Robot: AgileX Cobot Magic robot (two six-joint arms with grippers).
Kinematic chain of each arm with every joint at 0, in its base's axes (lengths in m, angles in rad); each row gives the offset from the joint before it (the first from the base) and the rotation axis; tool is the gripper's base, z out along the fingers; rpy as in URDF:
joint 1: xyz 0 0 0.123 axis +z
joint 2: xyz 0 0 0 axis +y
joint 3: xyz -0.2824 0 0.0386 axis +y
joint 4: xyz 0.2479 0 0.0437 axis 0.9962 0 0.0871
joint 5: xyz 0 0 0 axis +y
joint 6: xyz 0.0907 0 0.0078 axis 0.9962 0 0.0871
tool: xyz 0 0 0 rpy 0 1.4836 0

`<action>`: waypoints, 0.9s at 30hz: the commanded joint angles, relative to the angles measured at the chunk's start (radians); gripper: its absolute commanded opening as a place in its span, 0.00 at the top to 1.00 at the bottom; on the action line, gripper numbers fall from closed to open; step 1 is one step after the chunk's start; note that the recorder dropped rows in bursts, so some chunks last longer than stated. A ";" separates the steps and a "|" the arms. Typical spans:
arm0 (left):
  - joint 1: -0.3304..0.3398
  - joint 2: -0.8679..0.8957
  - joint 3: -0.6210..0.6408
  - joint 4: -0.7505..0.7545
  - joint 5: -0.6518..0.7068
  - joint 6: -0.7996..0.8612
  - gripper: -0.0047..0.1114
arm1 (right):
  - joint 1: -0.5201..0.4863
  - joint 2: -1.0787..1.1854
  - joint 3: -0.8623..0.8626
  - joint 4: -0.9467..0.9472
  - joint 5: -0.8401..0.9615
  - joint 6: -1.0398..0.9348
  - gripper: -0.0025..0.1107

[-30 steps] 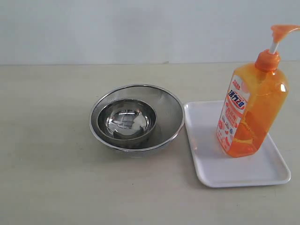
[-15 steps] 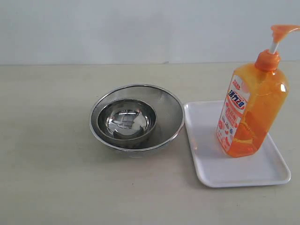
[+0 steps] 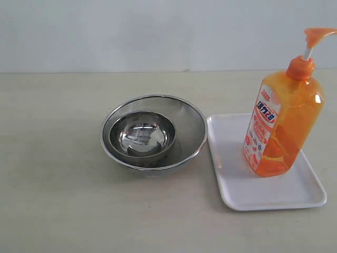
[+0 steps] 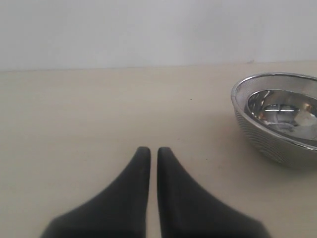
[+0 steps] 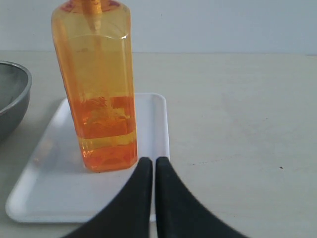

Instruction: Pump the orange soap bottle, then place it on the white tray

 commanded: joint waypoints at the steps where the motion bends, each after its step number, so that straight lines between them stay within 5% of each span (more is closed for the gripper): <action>1: 0.001 -0.004 0.004 -0.053 0.005 0.021 0.92 | -0.003 -0.005 -0.001 -0.006 -0.003 0.000 0.98; 27: 0.001 -0.016 0.004 -0.047 -0.007 0.021 0.92 | -0.003 -0.005 -0.001 0.004 -0.006 0.000 0.98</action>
